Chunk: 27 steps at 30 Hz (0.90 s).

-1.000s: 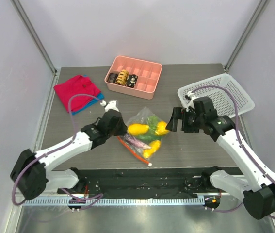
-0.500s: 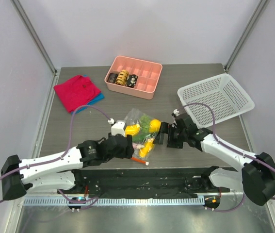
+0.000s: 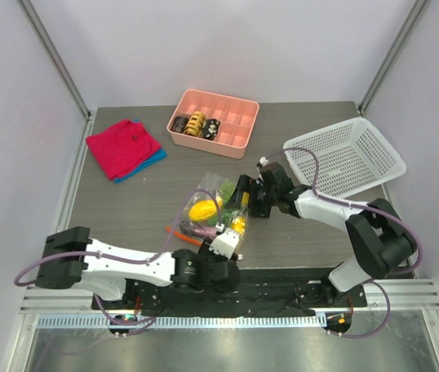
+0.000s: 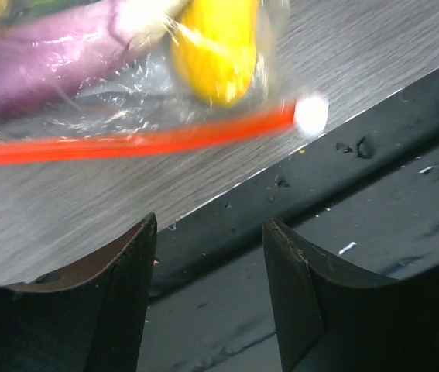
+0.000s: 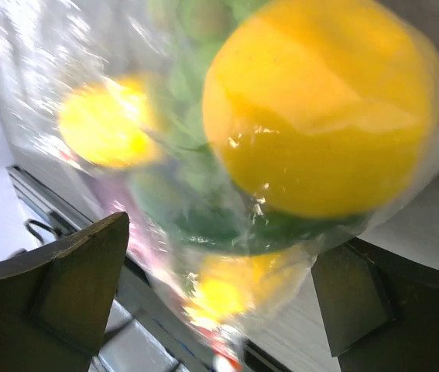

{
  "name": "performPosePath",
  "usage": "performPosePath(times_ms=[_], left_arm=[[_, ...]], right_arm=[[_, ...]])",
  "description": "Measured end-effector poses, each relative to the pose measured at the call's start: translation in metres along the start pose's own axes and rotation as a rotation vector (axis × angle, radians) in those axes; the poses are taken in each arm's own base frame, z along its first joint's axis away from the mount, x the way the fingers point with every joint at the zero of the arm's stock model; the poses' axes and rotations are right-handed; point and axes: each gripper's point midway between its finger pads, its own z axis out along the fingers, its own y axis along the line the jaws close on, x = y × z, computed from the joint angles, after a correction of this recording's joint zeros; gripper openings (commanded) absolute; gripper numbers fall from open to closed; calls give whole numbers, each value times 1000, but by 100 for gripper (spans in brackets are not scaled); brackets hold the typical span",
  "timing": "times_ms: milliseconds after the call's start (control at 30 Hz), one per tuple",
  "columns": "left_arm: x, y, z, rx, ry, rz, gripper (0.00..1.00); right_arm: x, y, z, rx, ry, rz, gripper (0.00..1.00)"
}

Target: Open the zip-top bag and remove the fake food

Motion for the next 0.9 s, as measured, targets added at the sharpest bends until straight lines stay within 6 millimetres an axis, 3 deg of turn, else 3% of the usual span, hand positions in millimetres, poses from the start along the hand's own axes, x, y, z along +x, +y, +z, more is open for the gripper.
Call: performPosePath(times_ms=[167,233,333,467,633,800,900], left_arm=[[-14,-11,8,-101,-46,192,59],[-22,-12,11,-142,-76,259,60],[-28,-8,19,-191,-105,369,60],[-33,-9,30,-219,-136,489,56],[-36,-16,49,-240,-154,605,50],[-37,-18,68,-279,-171,664,43],[-43,-16,76,-307,-194,663,32]], right_arm=[[-57,26,-2,-45,-81,-33,100],[-80,22,-8,-37,-118,-31,100],[-95,2,-21,15,-152,-25,100],[-97,-19,-50,90,-184,-31,100],[-87,-13,-90,68,-244,-78,100],[-87,-33,-114,64,-290,-28,100],[-82,-48,-120,81,-289,15,100]])
